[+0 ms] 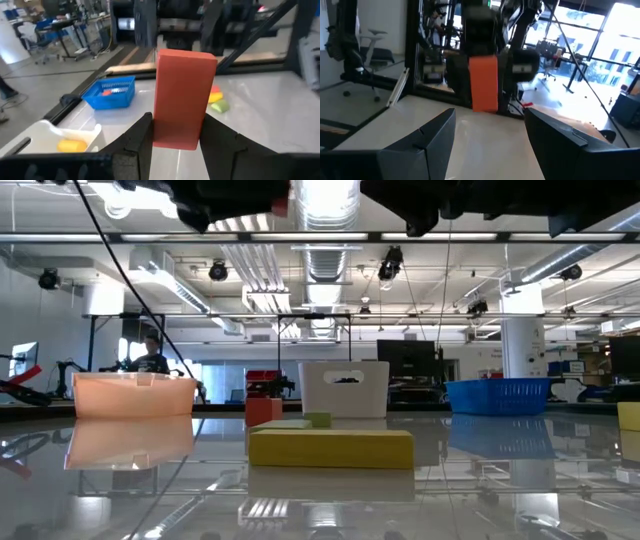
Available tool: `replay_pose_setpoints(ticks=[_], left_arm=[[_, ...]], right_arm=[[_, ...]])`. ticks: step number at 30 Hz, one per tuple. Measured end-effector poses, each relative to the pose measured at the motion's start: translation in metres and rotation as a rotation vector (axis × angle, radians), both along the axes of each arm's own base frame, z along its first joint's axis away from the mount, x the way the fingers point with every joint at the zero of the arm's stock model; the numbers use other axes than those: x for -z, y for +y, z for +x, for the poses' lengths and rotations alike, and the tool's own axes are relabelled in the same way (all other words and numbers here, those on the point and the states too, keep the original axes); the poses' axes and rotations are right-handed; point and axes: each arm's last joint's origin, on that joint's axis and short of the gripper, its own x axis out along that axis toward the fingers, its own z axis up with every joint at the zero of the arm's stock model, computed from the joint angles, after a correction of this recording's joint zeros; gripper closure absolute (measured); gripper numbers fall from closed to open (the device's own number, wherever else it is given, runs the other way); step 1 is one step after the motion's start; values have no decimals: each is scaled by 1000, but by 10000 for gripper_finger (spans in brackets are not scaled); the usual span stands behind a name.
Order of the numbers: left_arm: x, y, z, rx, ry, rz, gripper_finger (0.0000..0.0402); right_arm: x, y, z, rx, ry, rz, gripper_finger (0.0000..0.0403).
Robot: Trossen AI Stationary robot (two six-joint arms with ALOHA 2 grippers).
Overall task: Sort & place blocks by color
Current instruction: Put the bottom left orange block into the blue bin
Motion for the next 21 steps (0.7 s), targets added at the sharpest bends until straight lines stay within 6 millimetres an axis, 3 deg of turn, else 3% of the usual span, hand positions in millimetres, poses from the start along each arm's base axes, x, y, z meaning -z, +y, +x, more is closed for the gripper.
replay_pose_setpoints(ticks=[9, 21], left_arm=[[22, 9, 43, 9, -103, -39, 289], [17, 5, 77, 69, -153, 12, 289]], right_arm=[[-2, 0, 1, 0, -6, -10, 175], [-1, 0, 1, -4, -1, -23, 175]])
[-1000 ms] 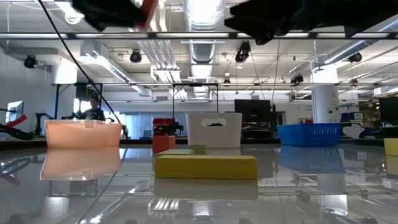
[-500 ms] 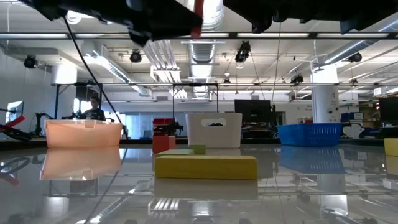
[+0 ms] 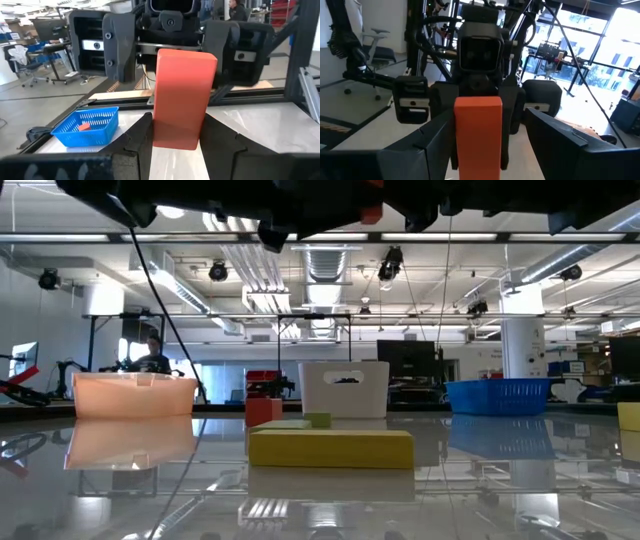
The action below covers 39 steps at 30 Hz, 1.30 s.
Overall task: Sort & place blocks by color
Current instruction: Put the bottom left orange block into the blue bin
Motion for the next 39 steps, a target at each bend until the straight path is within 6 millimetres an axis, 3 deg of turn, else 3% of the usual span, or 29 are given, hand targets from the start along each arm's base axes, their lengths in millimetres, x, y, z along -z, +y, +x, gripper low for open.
replay_pose_setpoints(ticks=[8, 15, 19, 27, 39], left_arm=[[-1, 0, 7, -2, -4, -1, 289], [-2, 1, 7, -4, -6, -3, 289], [-2, 1, 7, -4, -5, -3, 286], [0, 0, 6, 2, -1, -3, 212], [9, 4, -11, -52, 67, -5, 150]], right_arm=[[1, 0, 0, -2, 4, -3, 186], [1, 1, 0, -38, 4, -10, 285], [1, 1, 0, -41, 2, -16, 285], [1, 1, 0, -44, 4, -23, 285], [6, 0, -1, -21, 82, -4, 285]])
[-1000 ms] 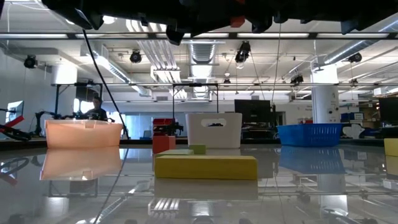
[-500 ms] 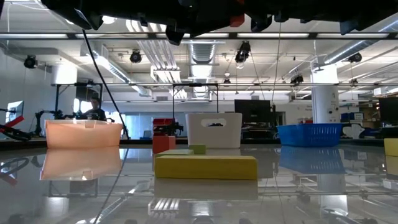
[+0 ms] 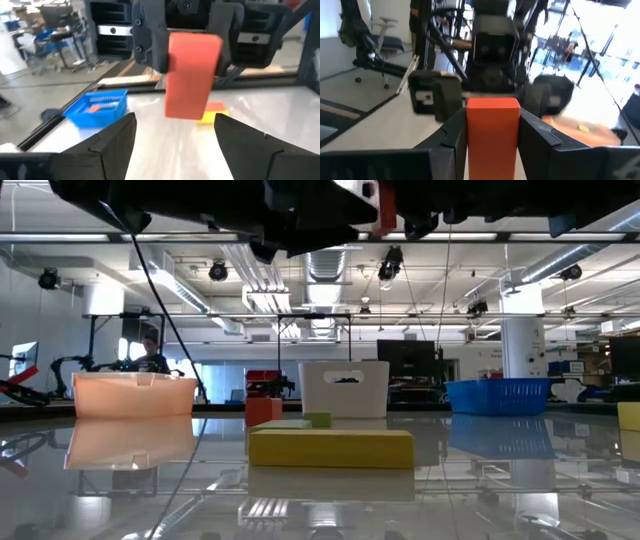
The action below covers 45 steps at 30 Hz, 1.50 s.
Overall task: Sort & place blocks by color
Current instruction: Put the bottom left orange block into the blue bin
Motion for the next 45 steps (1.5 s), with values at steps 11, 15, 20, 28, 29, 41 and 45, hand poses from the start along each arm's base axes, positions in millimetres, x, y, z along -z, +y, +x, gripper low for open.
replay_pose_setpoints(ticks=[11, 15, 20, 28, 29, 41, 45], left_arm=[[-13, 14, -45, -106, 206, -140, 145], [-25, 18, -56, -114, 199, -140, 145], [-36, 21, -65, -114, 161, -152, 145], [-38, 23, -69, -112, 151, -157, 145], [-38, 23, -69, -112, 151, -157, 145], [-37, 23, -69, -112, 146, -160, 145], [-36, 23, -70, -113, 148, -160, 145]], right_arm=[[1, -30, -3, 700, 492, -208, 285], [-15, -63, -10, 891, 689, -205, 285], [-33, -114, -28, 1129, 859, 53, 285], [-26, -189, -68, 1400, 947, 467, 285], [-21, -197, -73, 1399, 972, 516, 285], [38, -238, -93, 1464, 1166, 653, 285], [45, -242, -90, 1465, 1192, 651, 283]])
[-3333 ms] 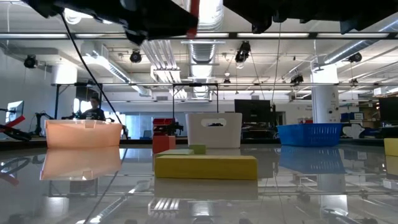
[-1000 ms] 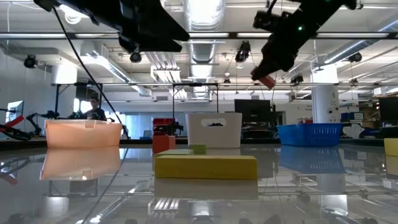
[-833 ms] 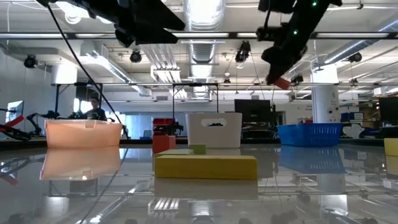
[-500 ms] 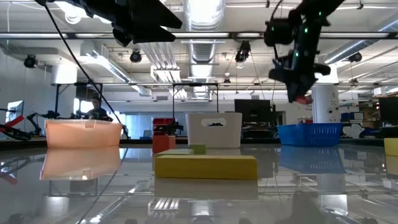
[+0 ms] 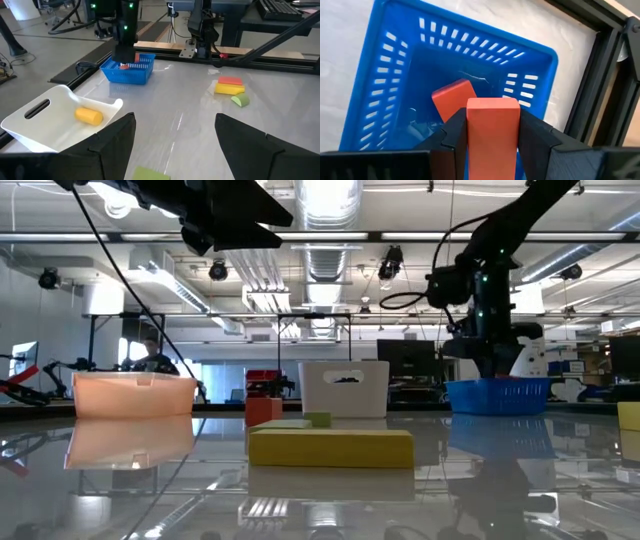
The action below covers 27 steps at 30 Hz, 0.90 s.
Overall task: Sort & place blocks by color
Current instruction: Put the bottom left orange block into the blue bin, then put the top center green block into the orange bin
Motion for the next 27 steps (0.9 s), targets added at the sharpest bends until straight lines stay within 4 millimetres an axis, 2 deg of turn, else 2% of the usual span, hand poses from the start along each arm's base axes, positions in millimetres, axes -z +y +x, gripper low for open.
replay_pose_setpoints(ticks=[6, 9, 13, 18, 27], left_arm=[[1, 0, 0, -3, -7, -2, 145], [1, 0, 0, -6, -6, -1, 145], [1, 0, 0, -9, -7, -2, 145], [5, 0, 2, -34, -1, -13, 145], [24, 0, 11, -71, 42, -58, 145]], right_arm=[[3, -1, 1, 0, 9, 5, 195], [1, -1, 1, 0, 4, 0, 174], [-5, 2, 2, -8, -15, -17, 169], [-18, 13, 6, -53, -57, -53, 182], [-49, 56, 21, -220, -180, -137, 191]])
